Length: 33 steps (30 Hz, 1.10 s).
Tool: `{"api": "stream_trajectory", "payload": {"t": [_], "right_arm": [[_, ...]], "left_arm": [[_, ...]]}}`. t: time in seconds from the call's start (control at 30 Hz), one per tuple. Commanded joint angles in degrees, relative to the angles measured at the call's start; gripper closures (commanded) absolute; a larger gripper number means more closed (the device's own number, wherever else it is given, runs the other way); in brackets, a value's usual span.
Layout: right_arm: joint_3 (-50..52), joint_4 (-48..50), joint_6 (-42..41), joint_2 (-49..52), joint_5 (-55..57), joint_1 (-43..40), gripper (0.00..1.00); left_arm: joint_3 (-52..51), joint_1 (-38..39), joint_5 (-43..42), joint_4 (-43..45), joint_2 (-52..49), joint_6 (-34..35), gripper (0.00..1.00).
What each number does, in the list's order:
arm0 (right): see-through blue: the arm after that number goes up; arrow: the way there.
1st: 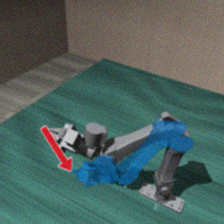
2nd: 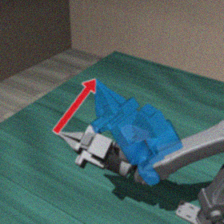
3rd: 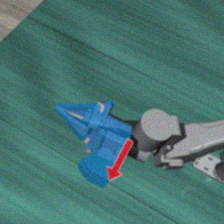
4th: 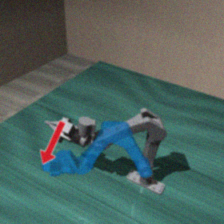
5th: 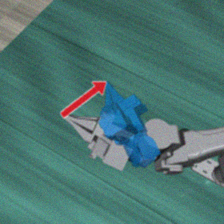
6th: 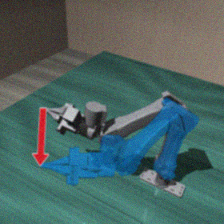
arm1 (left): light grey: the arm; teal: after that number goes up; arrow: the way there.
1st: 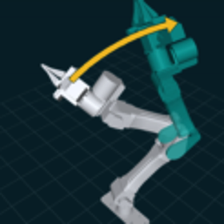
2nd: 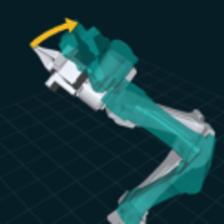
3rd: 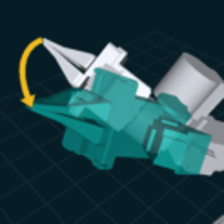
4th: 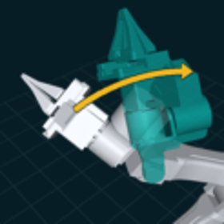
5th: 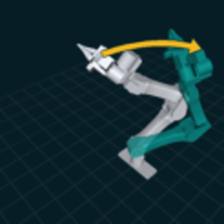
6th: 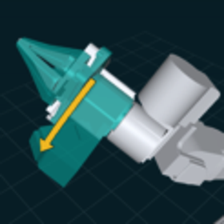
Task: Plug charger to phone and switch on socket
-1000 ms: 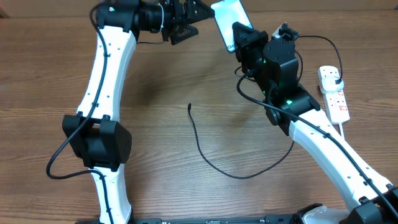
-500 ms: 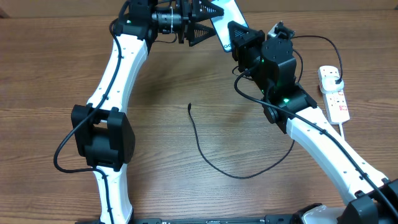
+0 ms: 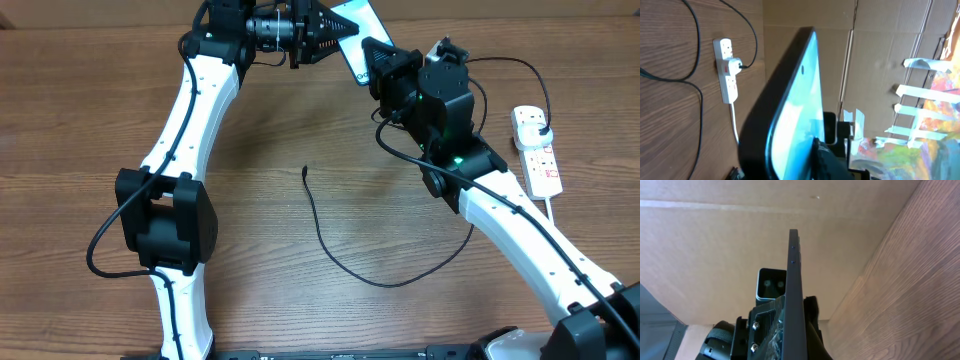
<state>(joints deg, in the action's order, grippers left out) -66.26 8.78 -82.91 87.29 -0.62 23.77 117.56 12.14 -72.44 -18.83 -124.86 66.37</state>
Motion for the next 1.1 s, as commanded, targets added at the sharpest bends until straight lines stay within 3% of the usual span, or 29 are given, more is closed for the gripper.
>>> {"api": "stream_trajectory", "payload": {"t": [0.0, 0.3, 0.63, 1.07], "right_arm": [[-1.64, 1.73, -1.57, -0.46, 0.09, 0.28, 0.96], [-1.64, 2.45, -7.37, -0.46, 0.04, 0.35, 0.96], [-1.64, 3.61, -7.34, -0.46, 0.07, 1.73, 0.96], [-1.64, 3.58, -7.34, -0.46, 0.04, 1.75, 0.96]], "left_arm": [[-0.31, 0.44, -0.61, 0.42, -0.50, 2.05, 0.81], [-0.31, 0.44, 0.28, 8.44, -0.50, 7.67, 0.84], [-0.31, 1.29, 1.81, 10.12, -0.50, 8.66, 0.73], [-0.31, 1.40, 4.09, 10.10, -0.50, 9.03, 0.84]]}}
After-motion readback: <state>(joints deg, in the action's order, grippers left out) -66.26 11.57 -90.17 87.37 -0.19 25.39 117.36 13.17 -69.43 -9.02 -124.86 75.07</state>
